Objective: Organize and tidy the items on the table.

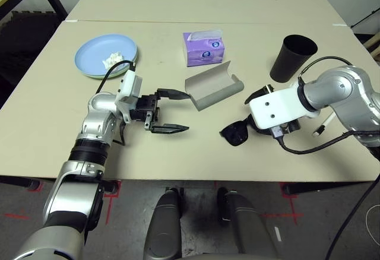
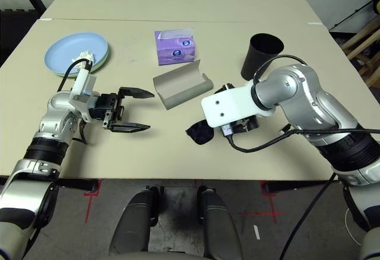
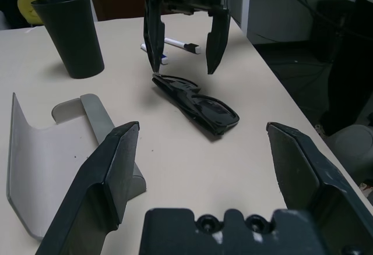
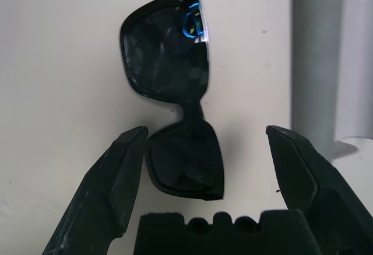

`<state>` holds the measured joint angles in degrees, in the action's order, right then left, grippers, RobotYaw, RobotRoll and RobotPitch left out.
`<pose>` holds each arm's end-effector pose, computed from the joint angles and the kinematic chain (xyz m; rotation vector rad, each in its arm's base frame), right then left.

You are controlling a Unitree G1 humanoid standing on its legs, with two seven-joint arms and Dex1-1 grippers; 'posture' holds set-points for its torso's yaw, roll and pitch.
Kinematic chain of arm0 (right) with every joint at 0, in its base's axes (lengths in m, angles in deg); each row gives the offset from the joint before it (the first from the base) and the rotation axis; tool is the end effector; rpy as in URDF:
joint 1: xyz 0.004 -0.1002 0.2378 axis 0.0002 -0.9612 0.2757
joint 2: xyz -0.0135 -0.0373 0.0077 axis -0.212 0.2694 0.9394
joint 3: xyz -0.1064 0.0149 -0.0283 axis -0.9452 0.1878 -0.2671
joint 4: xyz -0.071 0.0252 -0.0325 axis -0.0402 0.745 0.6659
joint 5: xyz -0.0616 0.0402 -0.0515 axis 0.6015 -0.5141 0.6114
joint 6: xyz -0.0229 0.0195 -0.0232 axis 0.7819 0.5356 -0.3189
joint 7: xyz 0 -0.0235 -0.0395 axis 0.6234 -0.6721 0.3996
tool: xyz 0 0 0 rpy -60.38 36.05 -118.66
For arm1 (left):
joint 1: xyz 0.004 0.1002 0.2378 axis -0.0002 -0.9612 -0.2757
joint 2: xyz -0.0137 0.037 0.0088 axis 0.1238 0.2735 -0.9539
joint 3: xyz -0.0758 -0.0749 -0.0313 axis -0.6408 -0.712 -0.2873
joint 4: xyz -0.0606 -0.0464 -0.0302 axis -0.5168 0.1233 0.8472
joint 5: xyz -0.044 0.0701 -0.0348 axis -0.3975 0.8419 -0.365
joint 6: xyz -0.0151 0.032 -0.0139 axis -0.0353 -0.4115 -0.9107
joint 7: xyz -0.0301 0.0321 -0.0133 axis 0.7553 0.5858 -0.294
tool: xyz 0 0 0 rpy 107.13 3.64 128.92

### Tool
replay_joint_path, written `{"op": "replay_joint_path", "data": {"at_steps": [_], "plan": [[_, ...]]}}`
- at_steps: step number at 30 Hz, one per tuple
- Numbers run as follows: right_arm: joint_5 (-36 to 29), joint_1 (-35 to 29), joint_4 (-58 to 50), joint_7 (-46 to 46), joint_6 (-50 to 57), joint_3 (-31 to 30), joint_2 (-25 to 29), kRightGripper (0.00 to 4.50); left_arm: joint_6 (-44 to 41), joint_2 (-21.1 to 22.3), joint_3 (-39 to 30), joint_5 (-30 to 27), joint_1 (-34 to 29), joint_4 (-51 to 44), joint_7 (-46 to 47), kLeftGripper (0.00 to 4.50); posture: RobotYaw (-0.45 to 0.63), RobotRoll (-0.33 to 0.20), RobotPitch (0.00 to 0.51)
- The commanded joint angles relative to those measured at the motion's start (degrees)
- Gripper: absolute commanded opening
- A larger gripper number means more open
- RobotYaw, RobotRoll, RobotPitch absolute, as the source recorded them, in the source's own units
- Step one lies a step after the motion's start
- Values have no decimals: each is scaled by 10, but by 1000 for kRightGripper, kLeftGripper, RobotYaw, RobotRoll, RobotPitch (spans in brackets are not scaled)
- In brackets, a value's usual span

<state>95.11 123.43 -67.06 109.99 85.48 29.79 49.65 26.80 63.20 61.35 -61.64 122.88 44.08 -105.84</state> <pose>0.2667 -0.1796 0.2407 -1.4990 0.3033 1.3170 0.3139 0.2300 0.1551 0.3308 -0.2002 -1.5831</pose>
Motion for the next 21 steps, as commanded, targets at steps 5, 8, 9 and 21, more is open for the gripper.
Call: {"op": "replay_joint_path", "data": {"at_steps": [5, 8, 9, 21], "plan": [[32, 24, 1, 40, 7, -24, -14, 4500, -4, -8, 2, 8, -16, -15, -3, 4454, 128, 0, 227], [42, 34, -16, 63, 43, -35, -25, 4500, -4, -10, 1, 9, -17, -17, -1, 4454, 134, 0, 225], [45, 36, -19, 69, 51, -36, -28, 4500, -4, -10, 2, 9, -16, -18, -1, 4454, 134, 0, 225], [87, 62, 15, 78, 47, -61, -64, 4500, 3, -14, 1, 16, -9, -11, 0, 4454, 139, 0, 225]]}}
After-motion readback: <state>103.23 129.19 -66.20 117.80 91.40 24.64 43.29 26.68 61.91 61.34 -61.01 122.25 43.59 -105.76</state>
